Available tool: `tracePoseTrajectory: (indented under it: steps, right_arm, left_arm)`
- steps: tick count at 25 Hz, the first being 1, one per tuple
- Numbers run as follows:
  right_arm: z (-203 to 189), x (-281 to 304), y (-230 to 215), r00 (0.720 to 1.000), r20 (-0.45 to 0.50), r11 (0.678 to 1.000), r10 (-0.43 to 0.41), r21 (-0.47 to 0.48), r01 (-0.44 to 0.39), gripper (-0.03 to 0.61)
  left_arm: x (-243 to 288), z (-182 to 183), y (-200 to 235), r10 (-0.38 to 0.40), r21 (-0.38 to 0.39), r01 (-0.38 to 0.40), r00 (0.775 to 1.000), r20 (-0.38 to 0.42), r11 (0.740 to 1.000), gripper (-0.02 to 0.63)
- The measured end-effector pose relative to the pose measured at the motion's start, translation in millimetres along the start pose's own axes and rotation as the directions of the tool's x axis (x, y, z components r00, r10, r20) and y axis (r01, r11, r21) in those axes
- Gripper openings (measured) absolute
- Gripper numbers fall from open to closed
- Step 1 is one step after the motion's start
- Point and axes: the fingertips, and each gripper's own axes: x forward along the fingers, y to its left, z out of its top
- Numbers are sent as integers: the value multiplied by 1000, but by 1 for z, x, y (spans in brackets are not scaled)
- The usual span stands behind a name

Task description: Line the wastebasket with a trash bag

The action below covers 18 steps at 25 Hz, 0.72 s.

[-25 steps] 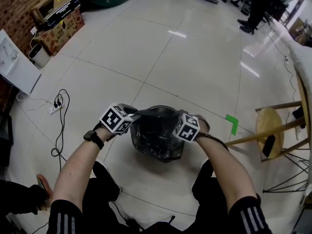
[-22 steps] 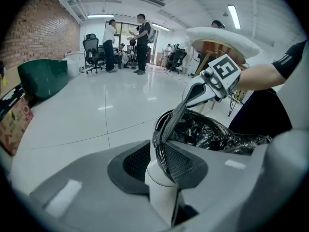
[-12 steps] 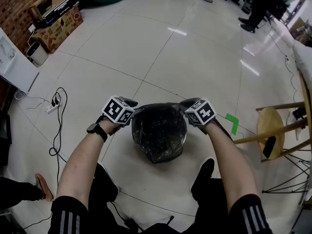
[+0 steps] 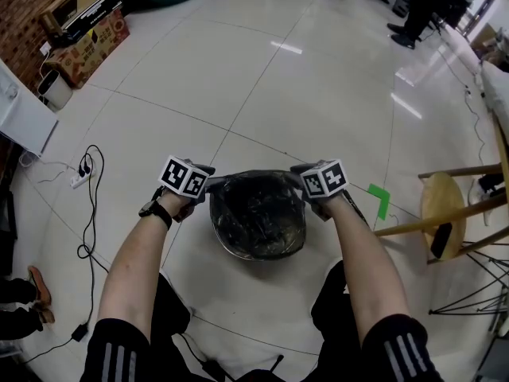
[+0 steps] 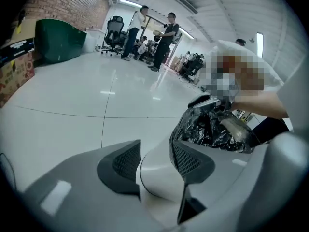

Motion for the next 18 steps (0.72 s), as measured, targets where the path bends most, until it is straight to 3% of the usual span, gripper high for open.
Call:
tracePoseTrajectory:
  steps: [3,7,11,15,18]
  right_arm:
    - [-14,6,0,1000,-7,1000,22,9,-22,117]
    - [-21,-3,0,992,76,988,105,108,-113,151]
    - [-35,-30,-1,955,186,928,229,254,-272,202]
    - [-57,-61,3,907,269,868,325,297,-399,210]
    - [-49,-94,-4,865,414,836,283,335,-434,210]
  left_arm:
    - [6,-12,1,3,-6,-3,1000,-9,1000,194]
    - [7,-14,0,-4,-8,4,1000,2,1000,189]
    - [8,-25,0,15,27,-14,998,-55,1000,185]
    - [8,-27,-2,24,28,-23,999,-49,999,167]
    - [7,-28,-1,30,37,-28,998,-51,999,167]
